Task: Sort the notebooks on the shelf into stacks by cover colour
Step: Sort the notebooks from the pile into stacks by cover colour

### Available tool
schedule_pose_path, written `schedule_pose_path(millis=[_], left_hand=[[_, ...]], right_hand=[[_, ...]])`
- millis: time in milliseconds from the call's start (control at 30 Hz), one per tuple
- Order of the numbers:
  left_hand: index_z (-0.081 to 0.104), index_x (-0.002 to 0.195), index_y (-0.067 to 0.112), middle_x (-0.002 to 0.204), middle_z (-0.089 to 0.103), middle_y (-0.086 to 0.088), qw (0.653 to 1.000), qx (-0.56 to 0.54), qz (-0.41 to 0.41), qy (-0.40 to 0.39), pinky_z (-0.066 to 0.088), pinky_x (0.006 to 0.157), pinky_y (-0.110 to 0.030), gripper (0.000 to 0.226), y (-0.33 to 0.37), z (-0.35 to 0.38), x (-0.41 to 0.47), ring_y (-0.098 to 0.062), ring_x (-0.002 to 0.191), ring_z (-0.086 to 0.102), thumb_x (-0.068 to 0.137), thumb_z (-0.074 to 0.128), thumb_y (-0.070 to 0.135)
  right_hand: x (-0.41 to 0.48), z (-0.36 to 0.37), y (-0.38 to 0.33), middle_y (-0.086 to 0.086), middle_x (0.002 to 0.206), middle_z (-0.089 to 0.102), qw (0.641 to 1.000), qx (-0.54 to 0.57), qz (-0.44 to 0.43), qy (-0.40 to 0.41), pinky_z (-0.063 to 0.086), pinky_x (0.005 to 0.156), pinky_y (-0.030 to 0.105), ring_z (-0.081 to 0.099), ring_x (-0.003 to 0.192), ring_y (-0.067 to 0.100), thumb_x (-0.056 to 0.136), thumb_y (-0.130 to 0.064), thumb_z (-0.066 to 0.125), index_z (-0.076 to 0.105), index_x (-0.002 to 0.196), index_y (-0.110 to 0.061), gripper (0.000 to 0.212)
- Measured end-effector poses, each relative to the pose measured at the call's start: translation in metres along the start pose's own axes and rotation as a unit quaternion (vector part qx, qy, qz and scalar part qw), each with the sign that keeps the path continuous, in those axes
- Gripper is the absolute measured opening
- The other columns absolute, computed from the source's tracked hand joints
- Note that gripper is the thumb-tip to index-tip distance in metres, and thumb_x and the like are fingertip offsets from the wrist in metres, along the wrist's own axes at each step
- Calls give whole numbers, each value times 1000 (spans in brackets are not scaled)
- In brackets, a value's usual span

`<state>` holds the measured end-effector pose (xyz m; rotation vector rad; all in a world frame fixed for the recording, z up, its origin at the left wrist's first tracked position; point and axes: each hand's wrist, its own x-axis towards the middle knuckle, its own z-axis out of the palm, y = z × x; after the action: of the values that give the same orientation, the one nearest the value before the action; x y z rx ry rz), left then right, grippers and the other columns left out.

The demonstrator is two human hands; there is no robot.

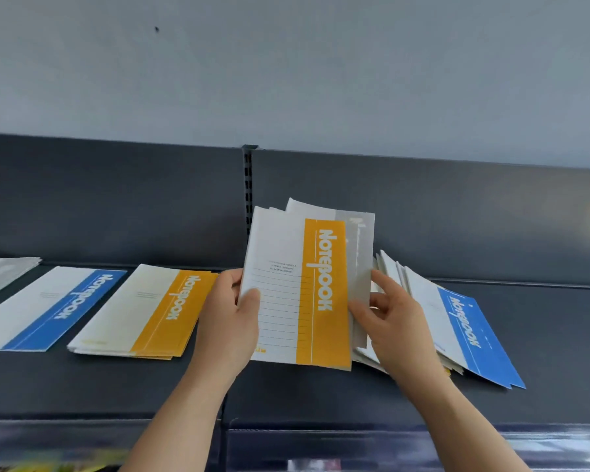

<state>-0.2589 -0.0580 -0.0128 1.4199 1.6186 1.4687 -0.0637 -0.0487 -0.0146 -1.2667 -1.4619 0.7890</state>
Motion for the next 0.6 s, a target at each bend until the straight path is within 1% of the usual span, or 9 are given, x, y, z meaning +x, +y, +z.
schedule_pose_path(millis=[33,100,167,200,300,400,500,567,600], left_hand=[[52,114,22,113,62,10,1000,3,1,4,49,60,-15,18,-3,-12,1,-8,95,61,98,44,18],[54,112,24,110,64,11,1000,5,-5,6,49,58,-14,18,-10,-38,4,-7,92,62,97,46,17],[55,110,26,106,65,15,1000,-8,-21,-2,50,57,-14,19,-17,-67,6,-8,91,64,93,54,18],[55,110,28,104,65,17,999,-13,-29,-6,50,57,-14,22,-21,-83,7,-8,91,64,91,58,18],[53,107,34,101,61,21,999,0,-46,2,48,51,-12,27,-36,-130,12,-5,90,62,89,63,17],[55,111,30,109,63,13,998,20,-65,12,49,53,-13,25,-53,-174,19,-13,96,62,90,61,18],[56,106,30,110,64,11,997,20,-78,6,48,55,-13,20,-67,-212,25,-12,96,62,92,58,15],[55,105,30,109,64,12,997,15,-81,0,47,55,-12,21,-73,-233,27,-10,95,62,92,56,14],[54,106,31,109,64,13,996,11,-84,-4,46,55,-11,22,-76,-241,29,-9,95,62,93,55,14]], right_hand=[[-1,12,-4,-11,90,72,1000,2,0,-13,57,69,25,69,78,4,91,-24,57,44,127,-37,40],[-3,37,-11,-12,89,72,999,8,-5,-36,57,68,24,69,78,3,92,-24,56,46,122,-40,36],[-6,66,-20,-14,84,72,998,21,-10,-51,57,65,23,69,76,3,93,-20,55,49,116,-44,34],[-8,80,-25,-13,82,72,998,25,-14,-58,58,65,25,69,75,5,93,-18,55,50,114,-43,33],[-12,127,-41,-7,84,73,997,22,-16,-72,59,71,37,70,77,13,94,-17,54,49,124,-37,37],[-15,171,-51,3,87,71,997,9,-8,-73,57,76,45,68,83,23,93,-15,54,39,138,-32,51],[-21,209,-60,6,90,70,997,3,4,-72,58,76,39,67,86,22,93,-12,53,39,138,-32,51],[-27,229,-65,-2,88,71,997,1,12,-74,59,71,30,68,82,13,93,-11,52,43,132,-35,46],[-30,238,-67,-6,88,72,997,2,15,-76,59,70,29,68,81,9,93,-11,51,45,129,-36,44]])
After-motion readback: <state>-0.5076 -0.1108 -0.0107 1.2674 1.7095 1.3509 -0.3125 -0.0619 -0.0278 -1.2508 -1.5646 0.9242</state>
